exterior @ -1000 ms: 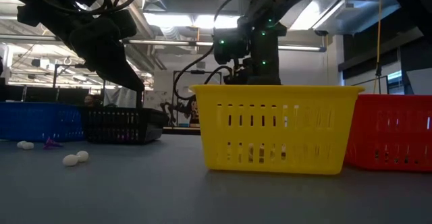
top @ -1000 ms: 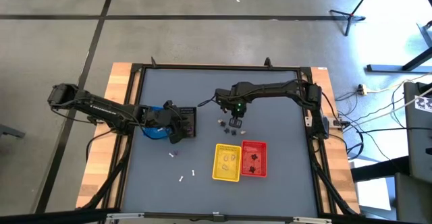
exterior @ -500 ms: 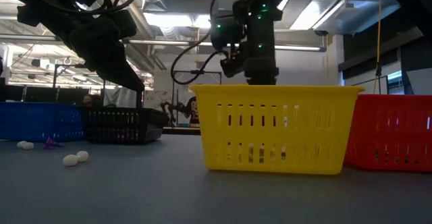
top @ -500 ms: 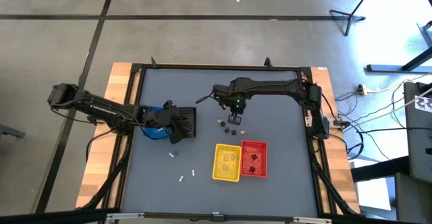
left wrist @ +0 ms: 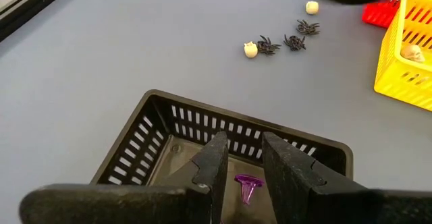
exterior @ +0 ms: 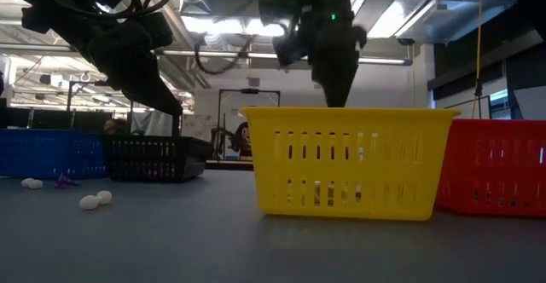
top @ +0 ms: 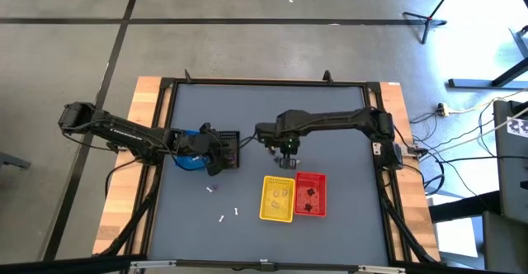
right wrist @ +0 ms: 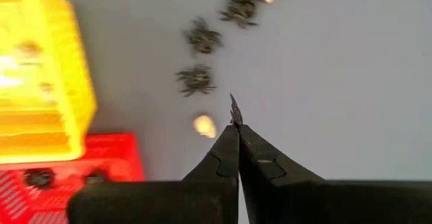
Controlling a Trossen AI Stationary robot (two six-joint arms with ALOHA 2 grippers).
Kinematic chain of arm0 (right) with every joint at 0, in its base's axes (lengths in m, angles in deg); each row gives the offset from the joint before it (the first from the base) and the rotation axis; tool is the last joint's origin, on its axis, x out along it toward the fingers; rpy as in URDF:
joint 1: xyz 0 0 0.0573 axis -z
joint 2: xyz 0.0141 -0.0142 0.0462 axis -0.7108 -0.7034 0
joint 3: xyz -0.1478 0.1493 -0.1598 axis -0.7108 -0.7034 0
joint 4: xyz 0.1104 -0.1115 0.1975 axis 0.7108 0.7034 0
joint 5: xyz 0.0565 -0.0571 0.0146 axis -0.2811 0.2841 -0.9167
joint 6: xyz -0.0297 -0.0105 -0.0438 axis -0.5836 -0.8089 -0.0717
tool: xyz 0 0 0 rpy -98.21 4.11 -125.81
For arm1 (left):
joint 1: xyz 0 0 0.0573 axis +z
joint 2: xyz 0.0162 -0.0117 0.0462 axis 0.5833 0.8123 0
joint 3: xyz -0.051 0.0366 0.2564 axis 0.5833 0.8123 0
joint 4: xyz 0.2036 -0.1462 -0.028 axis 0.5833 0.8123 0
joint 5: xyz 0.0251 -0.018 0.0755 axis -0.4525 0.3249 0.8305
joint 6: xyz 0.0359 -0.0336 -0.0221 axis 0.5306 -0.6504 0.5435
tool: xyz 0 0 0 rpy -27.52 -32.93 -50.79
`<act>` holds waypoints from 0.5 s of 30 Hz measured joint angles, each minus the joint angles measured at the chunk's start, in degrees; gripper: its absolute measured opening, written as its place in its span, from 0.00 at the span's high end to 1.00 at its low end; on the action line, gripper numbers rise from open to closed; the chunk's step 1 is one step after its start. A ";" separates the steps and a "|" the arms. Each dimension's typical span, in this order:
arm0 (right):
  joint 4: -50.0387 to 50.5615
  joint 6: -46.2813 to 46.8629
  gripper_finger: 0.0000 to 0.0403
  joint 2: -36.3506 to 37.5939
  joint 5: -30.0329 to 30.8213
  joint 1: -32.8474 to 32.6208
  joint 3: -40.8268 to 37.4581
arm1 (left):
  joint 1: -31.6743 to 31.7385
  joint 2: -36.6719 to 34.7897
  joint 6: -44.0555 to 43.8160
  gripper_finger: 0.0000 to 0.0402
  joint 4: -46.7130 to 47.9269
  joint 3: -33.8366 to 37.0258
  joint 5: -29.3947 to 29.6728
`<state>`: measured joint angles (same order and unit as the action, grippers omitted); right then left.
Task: Sort Halloween decoration
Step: Put the spider toy into the red bin
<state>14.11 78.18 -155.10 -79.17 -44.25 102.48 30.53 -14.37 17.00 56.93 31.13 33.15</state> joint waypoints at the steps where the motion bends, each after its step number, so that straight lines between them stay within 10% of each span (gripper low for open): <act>1: 0.64 0.82 1.00 0.00 0.01 -0.81 0.65 | 0.01 -0.02 0.00 0.79 -0.01 -0.01 0.00; 15: 9.88 8.65 1.00 0.02 0.05 -15.82 4.28 | 0.00 -0.02 0.00 0.79 0.00 -0.01 0.00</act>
<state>24.00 86.84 -155.08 -79.11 -60.07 106.76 30.53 -14.38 17.00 56.93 31.11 33.15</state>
